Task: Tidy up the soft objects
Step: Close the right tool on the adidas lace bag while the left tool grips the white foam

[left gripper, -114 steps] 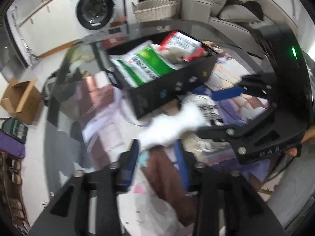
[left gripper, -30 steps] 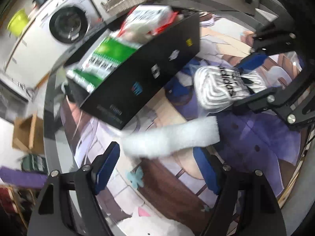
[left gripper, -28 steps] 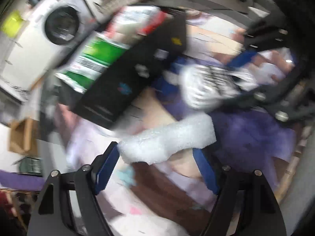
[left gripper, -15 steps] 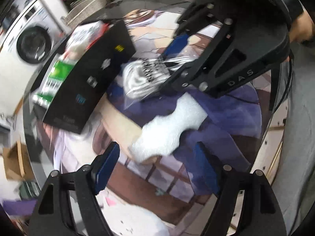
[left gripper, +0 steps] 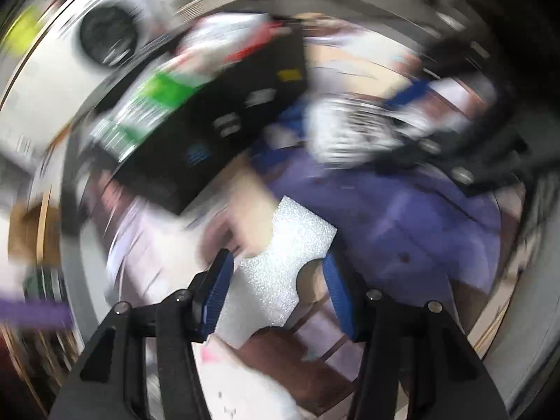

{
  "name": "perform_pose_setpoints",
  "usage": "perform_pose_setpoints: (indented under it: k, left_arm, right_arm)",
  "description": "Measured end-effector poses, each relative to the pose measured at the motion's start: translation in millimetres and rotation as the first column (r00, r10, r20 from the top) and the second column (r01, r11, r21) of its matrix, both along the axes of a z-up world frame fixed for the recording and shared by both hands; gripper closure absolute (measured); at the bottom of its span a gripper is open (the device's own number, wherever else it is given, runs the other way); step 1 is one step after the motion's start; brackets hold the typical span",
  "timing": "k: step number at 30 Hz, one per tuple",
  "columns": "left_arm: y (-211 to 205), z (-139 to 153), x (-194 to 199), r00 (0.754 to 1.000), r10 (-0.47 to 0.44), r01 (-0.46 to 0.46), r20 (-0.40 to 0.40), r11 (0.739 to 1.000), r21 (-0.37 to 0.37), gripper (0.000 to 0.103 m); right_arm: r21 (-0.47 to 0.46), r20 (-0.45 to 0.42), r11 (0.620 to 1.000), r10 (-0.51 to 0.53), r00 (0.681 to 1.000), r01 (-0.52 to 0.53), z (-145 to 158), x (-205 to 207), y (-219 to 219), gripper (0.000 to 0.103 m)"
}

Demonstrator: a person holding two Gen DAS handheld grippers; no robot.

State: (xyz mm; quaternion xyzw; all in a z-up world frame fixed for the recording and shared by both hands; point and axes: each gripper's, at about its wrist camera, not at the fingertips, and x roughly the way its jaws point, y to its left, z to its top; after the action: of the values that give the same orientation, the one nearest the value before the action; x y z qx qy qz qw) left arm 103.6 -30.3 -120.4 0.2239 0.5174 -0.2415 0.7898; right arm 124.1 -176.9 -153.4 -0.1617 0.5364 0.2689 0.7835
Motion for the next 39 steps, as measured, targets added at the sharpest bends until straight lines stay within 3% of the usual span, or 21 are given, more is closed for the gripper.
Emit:
perform_pose_setpoints:
  k: [1,3,6,9,11,16,18,22,26,27,30,31,33,39]
  left_arm:
    - [9,2,3,0.998,0.054,-0.055,-0.023,0.998,-0.028,0.048]
    - [10,4,0,0.999,0.032,-0.033,-0.031,0.998,-0.052,0.04]
    - [9,11,-13,0.999,-0.016,0.017,0.037,1.0,-0.011,0.023]
    - [3,4,-13,0.999,-0.034,0.032,0.028,0.999,0.042,0.023]
    - [2,-5,-12,0.998,-0.044,0.046,-0.032,0.997,0.058,0.023]
    - [-7,2,-30,0.986,-0.145,0.146,-0.085,0.989,-0.003,0.023]
    - [-13,2,-37,0.98,-0.183,0.184,-0.076,0.983,0.016,0.022]
    - [-11,-4,-21,0.994,-0.093,0.097,-0.064,0.994,0.052,0.02]
    - [-7,-4,-6,0.999,-0.028,0.029,-0.047,0.999,0.03,0.029]
    - [-9,-6,-5,0.999,-0.029,0.03,-0.04,0.999,0.03,0.044]
    - [-8,-2,-12,0.997,-0.031,0.03,-0.069,0.999,-0.02,0.067]
    - [-7,-1,-12,0.997,-0.028,0.027,-0.069,0.999,-0.024,0.067]
    - [-7,1,-14,0.998,-0.028,0.027,-0.06,0.999,-0.02,0.067]
    - [-6,8,-14,1.0,-0.01,0.009,-0.022,0.999,-0.049,0.068]
  right_arm:
    - [0.003,-0.008,1.0,0.0,1.0,0.0,0,0,1,0.06]
    - [-0.004,-0.012,1.0,0.009,1.0,-0.009,0,-1,5,0.057]
    - [-0.017,-0.021,1.0,0.008,1.0,-0.009,-3,1,9,0.051]
    - [-0.013,-0.036,1.0,0.014,0.999,-0.015,-3,1,9,0.045]
    - [-0.013,-0.039,1.0,0.023,0.999,-0.023,-3,-1,9,0.041]
    - [-0.023,-0.04,0.999,0.045,0.998,-0.046,-4,-8,15,0.04]
    - [-0.017,-0.045,0.999,0.04,0.998,-0.041,-5,-7,18,0.04]
    - [-0.015,-0.039,0.999,0.035,0.999,-0.035,-5,-7,19,0.04]
    - [-0.032,-0.023,0.998,0.048,0.999,-0.048,-9,-6,23,0.04]
    - [-0.034,-0.019,0.998,0.051,0.999,-0.052,-9,-7,24,0.04]
    - [-0.052,0.001,0.996,0.076,0.997,-0.076,-12,-11,28,0.04]
    - [-0.055,0.009,0.995,0.081,0.997,-0.08,-12,-12,28,0.041]
    - [-0.053,0.032,0.995,0.089,0.995,-0.088,-12,-15,29,0.059]
    - [-0.027,0.064,0.994,0.103,0.993,-0.101,-5,-19,31,0.069]
